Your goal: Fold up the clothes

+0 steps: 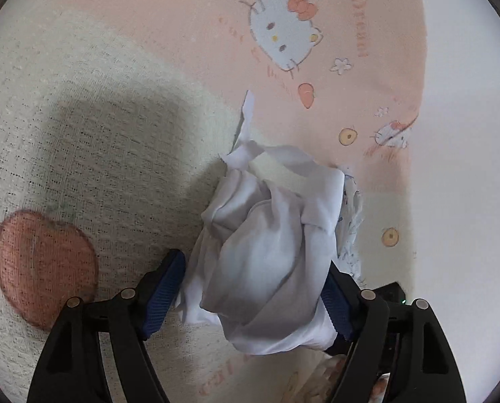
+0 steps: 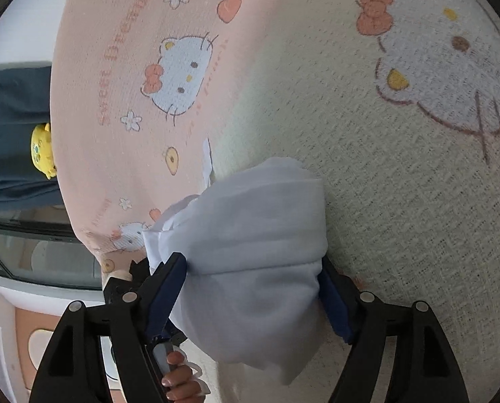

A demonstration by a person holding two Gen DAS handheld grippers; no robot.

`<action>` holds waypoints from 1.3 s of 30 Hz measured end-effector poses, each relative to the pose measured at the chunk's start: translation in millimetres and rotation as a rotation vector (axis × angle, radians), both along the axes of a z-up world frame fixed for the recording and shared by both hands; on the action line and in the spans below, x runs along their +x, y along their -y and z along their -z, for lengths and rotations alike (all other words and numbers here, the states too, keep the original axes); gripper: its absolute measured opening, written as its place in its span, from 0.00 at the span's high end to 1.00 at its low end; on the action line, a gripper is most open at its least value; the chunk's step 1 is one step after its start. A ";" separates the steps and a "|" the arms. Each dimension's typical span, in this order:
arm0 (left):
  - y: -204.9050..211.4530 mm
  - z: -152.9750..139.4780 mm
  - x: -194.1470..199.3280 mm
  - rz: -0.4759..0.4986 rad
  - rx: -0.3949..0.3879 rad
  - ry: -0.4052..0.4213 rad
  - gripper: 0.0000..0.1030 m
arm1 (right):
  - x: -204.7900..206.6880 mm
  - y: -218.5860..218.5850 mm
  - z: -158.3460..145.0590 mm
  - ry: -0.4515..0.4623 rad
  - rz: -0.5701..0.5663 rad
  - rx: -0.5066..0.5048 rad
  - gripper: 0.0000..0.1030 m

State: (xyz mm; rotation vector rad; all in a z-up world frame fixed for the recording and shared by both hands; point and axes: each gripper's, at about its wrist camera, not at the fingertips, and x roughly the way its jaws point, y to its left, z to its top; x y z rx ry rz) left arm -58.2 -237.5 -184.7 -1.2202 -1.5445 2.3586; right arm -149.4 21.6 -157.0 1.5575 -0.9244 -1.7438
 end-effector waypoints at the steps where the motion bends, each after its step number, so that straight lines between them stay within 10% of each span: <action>1: -2.9 -1.2 1.1 -0.004 -0.009 0.000 0.28 | 0.4 2.1 -0.7 -0.004 -0.002 0.006 0.26; 5: -7.2 5.7 4.4 -0.046 0.065 -0.021 0.45 | 4.6 9.6 -5.0 -0.034 -0.009 0.046 0.26; 11: -7.0 -3.7 12.0 -0.066 0.028 -0.045 0.54 | 5.7 16.3 -5.4 -0.039 0.010 0.037 0.57; 17: 1.1 -12.4 14.9 -0.097 0.076 -0.083 0.56 | 5.1 37.3 -39.6 -0.214 -0.146 0.112 0.60; 26: 3.9 -67.8 24.9 -0.106 0.074 -0.197 0.57 | 22.1 53.8 -76.3 -0.337 -0.230 0.084 0.60; 39: -2.8 -182.1 70.7 -0.134 0.047 -0.412 0.57 | 69.6 50.1 -213.2 -0.642 -0.268 0.034 0.63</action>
